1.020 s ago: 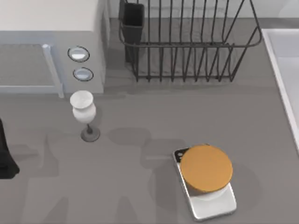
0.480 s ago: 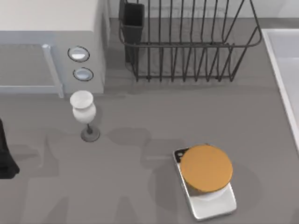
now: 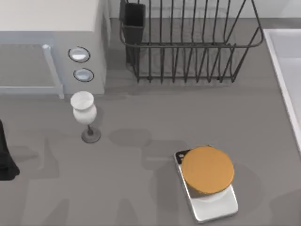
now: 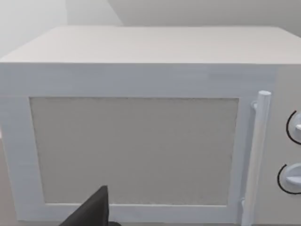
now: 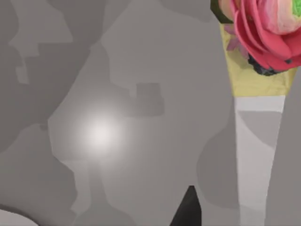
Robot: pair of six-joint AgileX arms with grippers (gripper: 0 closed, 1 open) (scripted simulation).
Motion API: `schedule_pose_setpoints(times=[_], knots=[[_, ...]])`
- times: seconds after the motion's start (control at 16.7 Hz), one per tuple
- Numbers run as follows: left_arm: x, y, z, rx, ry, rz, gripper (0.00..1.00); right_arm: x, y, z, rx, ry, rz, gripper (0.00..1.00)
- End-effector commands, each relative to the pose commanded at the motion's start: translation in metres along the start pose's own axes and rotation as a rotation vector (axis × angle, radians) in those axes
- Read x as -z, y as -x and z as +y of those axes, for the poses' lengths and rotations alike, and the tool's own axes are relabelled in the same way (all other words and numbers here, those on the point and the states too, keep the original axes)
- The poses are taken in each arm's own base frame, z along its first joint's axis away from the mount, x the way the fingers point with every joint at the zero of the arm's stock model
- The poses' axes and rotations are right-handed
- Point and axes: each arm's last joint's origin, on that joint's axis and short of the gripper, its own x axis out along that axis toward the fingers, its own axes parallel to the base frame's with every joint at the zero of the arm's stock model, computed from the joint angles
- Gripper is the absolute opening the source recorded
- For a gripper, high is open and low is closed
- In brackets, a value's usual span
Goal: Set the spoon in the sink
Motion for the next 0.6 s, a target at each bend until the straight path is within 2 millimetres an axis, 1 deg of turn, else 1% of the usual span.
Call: schedule_pose_setpoints(times=[0.24, 0.36, 0.48, 0.6], knots=[[0.0, 0.0, 0.0, 0.0, 0.0, 0.0, 1.0, 0.0, -0.002, 0.0, -0.004, 0.0, 0.003, 0.0], [0.0, 0.0, 0.0, 0.0, 0.0, 0.0, 1.0, -0.006, 0.001, -0.004, -0.011, -0.001, 0.009, 0.0], [0.0, 0.0, 0.0, 0.0, 0.0, 0.0, 1.0, -0.018, 0.005, -0.013, -0.028, -0.001, 0.025, 0.0], [0.0, 0.0, 0.0, 0.0, 0.0, 0.0, 1.0, -0.039, 0.01, -0.027, -0.049, 0.001, 0.047, 0.0]])
